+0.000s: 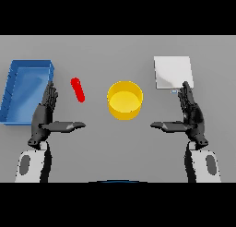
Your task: Pick up the red beaker and tilt it to pour out 1 green nut into yellow bowl. Pick up the yellow bowl and place it on the metallic measuring scale.
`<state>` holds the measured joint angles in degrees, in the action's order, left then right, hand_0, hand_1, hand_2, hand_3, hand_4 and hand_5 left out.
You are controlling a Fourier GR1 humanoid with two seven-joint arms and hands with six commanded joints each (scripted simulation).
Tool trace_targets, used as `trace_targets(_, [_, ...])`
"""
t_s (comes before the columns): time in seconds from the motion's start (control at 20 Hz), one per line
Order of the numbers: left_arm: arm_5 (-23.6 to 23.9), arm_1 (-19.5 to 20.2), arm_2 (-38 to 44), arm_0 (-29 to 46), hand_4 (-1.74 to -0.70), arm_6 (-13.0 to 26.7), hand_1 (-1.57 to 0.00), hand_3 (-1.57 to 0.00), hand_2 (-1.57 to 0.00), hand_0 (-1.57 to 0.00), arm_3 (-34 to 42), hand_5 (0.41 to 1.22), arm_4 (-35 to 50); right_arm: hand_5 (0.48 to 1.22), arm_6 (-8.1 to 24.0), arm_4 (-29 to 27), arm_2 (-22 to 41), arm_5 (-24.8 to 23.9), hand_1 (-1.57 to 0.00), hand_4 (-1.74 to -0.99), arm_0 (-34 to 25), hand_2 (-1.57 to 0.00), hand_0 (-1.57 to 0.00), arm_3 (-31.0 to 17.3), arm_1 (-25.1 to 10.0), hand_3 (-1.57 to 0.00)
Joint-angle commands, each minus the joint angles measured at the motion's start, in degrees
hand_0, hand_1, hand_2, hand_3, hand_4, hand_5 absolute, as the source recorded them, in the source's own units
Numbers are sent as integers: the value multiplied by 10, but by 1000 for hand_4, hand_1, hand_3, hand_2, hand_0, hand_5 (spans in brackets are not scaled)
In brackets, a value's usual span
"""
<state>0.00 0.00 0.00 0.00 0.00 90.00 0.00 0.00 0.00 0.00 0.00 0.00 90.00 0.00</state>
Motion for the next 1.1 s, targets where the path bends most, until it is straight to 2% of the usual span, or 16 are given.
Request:
trace_targets(0.0, [1, -1, -1, 1, -1204, 0, 1, 1, 1, 1, 1, 652, 0, 681, 0, 0, 0, -1, 1, -1245, 0, 1, 1, 0, 1, 1])
trace_targets(0.25, [4, -7, -7, 5, -1204, -2, 1, 1, 1, 1, 4, 652, -5, 681, -1, 6, 6, -5, 1, -1245, -1, 1, 1, -1, 6, 1])
trace_targets(0.3, [1, 9, -28, 29, -1204, -13, 1, 1, 1, 1, 29, 652, -36, 681, -41, 66, 30, -19, 1, -1245, 17, 1, 1, 23, -18, 1])
trace_targets(0.35, [-4, 19, -43, 47, -1207, -15, 1, 1, 1, 1, 50, 649, -53, 678, -62, 103, 49, -24, 1, -1242, 34, 1, 1, 35, -29, 1])
trace_targets(0.45, [-2, 26, -59, 56, -1218, 11, 1, 1, 1, 1, 79, 654, -73, 679, -51, 145, 68, -36, 1, -1235, 47, 1, 1, 57, -36, 1])
trace_targets(0.5, [-5, 31, -62, 62, -1223, 19, 1, 1, 1, 1, 88, 658, -75, 678, -57, 156, 78, -38, 1, -1235, 59, 1, 1, 67, -33, 1])
trace_targets(0.65, [-8, 33, -70, 58, -1230, 33, 1, 1, 1, 1, 98, 662, -81, 681, -46, 152, 79, -32, 1, -1245, 56, 1, 1, 73, -35, 1])
trace_targets(0.7, [-10, 37, -72, 58, -1239, 34, 1, 1, 1, 1, 94, 668, -87, 681, -52, 149, 79, -28, 1, -1250, 60, 1, 1, 76, -36, 1])
trace_targets(0.8, [-7, 27, -74, 29, -1276, 50, 1, 1, 1, 1, 62, 691, -92, 680, -53, 133, 74, -20, 1, -1265, 55, 1, 1, 77, -36, 1])
trace_targets(1.05, [-12, 23, -59, -36, -1377, 42, 1, 1, 1, 1, -13, 738, -87, 678, -53, 118, 74, -13, 1, -1304, 63, 1, 1, 86, -29, 1])
